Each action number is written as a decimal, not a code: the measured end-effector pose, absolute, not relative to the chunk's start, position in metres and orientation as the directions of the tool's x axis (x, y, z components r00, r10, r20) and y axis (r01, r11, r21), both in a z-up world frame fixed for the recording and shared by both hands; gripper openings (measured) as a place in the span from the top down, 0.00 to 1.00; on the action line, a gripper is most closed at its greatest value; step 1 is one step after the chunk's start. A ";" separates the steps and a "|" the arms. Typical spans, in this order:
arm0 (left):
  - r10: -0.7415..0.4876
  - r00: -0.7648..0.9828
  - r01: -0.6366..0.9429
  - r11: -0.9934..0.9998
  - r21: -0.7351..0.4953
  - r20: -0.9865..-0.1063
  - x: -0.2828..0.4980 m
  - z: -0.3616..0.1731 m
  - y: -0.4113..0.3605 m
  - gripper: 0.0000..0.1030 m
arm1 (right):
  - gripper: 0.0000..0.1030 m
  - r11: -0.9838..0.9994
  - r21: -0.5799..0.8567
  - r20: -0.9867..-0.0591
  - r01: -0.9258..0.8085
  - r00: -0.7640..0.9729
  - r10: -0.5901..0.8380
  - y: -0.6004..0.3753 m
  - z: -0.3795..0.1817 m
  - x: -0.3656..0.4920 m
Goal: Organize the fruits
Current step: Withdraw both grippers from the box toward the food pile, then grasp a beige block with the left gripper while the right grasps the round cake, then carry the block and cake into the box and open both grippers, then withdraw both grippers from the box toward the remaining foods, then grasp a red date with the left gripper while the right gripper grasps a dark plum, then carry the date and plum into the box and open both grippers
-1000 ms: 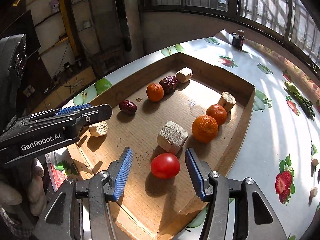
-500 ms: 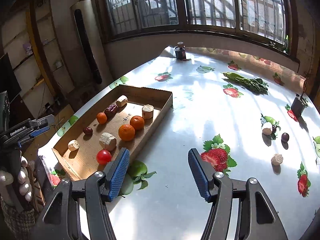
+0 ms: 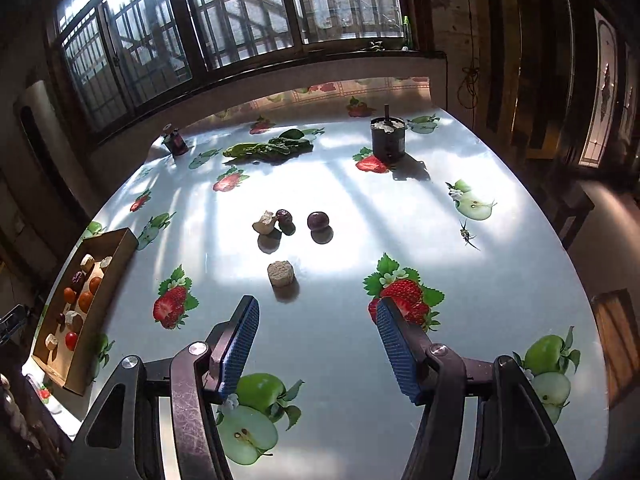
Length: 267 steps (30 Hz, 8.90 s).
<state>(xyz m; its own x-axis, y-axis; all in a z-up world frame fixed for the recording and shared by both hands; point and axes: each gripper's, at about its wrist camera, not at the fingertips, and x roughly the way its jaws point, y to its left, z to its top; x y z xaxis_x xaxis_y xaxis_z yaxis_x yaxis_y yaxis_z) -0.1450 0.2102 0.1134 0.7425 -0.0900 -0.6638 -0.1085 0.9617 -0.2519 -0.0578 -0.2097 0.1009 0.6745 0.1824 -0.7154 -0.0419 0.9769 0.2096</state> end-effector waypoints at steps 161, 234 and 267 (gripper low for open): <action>-0.129 0.698 -0.092 0.959 -0.267 -0.704 -0.132 0.086 0.186 0.37 | 0.31 0.908 0.341 -0.643 -0.243 0.644 0.414 -0.027 0.071 -0.129; -0.361 0.442 0.204 0.932 -0.300 -0.821 0.142 0.017 -0.062 0.49 | 0.77 0.921 0.375 -0.755 0.108 0.612 0.236 -0.227 0.019 0.080; -0.109 0.693 -0.204 0.919 -0.339 -0.713 -0.091 0.092 0.224 0.76 | 0.76 0.918 0.381 -0.689 -0.112 0.628 0.362 -0.146 0.054 0.041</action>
